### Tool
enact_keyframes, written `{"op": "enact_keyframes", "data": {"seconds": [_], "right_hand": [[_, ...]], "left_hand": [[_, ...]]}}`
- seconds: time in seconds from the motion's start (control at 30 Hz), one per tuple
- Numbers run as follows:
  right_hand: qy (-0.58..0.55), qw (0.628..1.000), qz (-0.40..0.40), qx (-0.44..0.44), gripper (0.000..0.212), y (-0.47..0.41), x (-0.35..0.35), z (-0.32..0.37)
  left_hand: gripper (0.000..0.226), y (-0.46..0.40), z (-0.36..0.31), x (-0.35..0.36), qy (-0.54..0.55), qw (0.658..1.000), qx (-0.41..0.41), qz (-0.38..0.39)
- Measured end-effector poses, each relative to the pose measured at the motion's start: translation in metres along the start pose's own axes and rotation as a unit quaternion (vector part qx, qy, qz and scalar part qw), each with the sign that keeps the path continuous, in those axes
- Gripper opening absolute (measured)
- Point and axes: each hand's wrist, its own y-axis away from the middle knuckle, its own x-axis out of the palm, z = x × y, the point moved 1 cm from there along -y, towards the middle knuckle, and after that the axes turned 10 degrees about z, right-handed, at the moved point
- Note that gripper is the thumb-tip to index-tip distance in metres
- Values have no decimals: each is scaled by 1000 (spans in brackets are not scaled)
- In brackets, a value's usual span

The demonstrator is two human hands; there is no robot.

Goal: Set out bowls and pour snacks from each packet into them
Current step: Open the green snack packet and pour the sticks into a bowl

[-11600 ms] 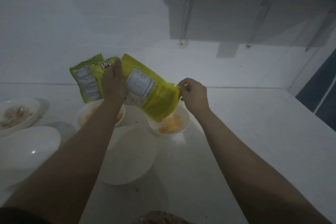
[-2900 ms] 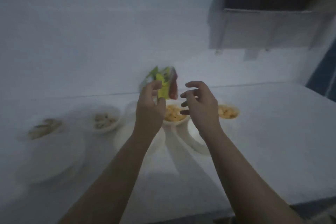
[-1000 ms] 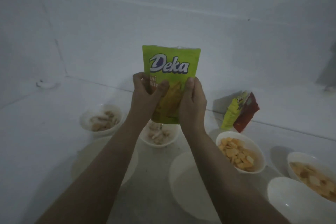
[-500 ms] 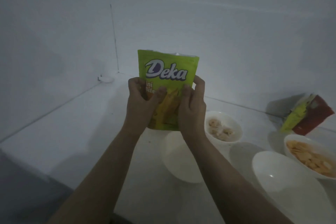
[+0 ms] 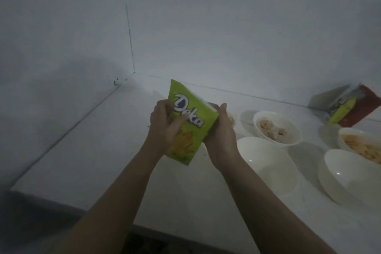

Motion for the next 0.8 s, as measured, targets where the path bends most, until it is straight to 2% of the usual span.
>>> {"op": "enact_keyframes", "data": {"seconds": [0.13,0.27,0.3,0.4,0.47,0.6,0.67,0.8], "right_hand": [[84,993,79,25,42,2,3,-10],[184,980,74,33,38,0,10,-8],[198,977,75,28,36,0,12,-7],[235,970,63,-13,30,1,18,-3],[266,962,45,-47,30,3,22,-3],[368,921,36,-120,28,1,22,-6],[405,903,33,-140,27,1,22,-6],[460,874,25,-155,28,-1,20,-1]], "left_hand": [[26,7,-5,10,13,1000,-7,22],[45,9,-9,16,35,997,-13,68],[42,8,-10,18,37,996,-19,74],[26,5,-16,18,17,998,-4,68],[26,5,-20,14,26,997,17,74],[26,3,-18,9,62,993,56,80],[22,2,-16,6,41,995,47,82],[24,1,-18,-3,-79,992,55,78]]}}
